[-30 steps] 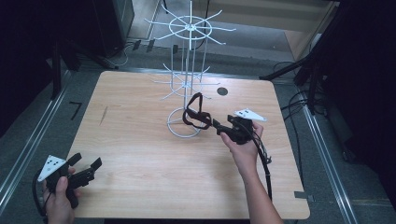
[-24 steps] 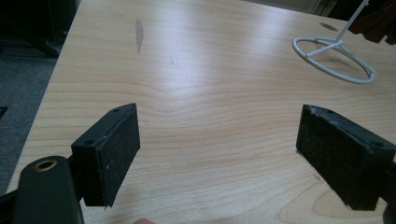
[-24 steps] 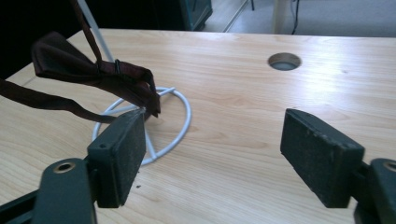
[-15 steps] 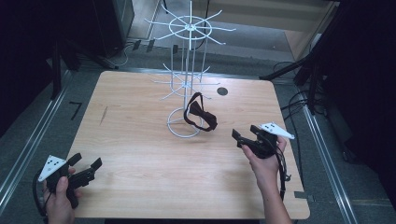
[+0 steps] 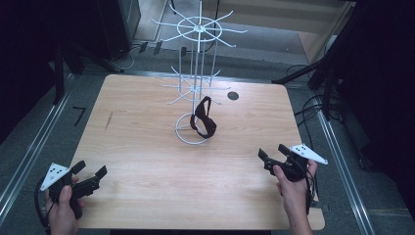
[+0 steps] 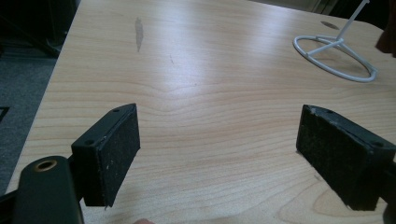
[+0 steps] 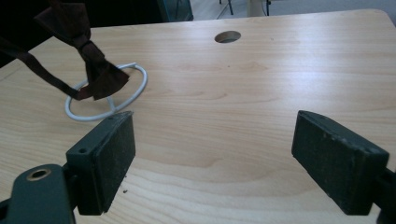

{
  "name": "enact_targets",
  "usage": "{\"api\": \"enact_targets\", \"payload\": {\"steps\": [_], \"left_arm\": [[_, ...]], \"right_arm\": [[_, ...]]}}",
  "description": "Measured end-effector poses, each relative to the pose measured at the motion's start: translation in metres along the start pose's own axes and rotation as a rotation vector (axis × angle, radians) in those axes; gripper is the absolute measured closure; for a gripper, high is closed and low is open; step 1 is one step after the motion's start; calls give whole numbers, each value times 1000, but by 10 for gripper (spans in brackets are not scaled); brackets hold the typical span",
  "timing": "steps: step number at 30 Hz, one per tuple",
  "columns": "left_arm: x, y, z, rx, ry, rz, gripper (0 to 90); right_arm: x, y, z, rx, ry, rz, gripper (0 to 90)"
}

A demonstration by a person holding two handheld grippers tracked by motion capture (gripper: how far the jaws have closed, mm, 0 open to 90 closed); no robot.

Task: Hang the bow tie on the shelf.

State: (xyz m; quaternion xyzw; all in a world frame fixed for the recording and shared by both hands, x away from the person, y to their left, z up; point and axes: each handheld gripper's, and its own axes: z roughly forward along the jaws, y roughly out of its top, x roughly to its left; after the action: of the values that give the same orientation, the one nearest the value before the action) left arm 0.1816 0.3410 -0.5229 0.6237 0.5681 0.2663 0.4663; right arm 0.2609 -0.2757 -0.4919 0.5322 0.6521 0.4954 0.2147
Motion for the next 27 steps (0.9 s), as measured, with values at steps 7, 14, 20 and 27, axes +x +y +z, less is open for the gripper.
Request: {"api": "enact_targets", "payload": {"steps": [7,14,20,27], "left_arm": [[0,0,0,-1,0,-1,144],[0,0,0,1,-1,-1,144],[0,0,0,1,2,-1,144],[-1,0,0,0,2,0,144]], "right_arm": [[-12,-15,-12,3,-22,5,139],[-26,-28,-26,10,-58,19,138],[-37,-39,-36,27,-86,33,139],[-50,-53,-48,39,-116,49,138]]}}
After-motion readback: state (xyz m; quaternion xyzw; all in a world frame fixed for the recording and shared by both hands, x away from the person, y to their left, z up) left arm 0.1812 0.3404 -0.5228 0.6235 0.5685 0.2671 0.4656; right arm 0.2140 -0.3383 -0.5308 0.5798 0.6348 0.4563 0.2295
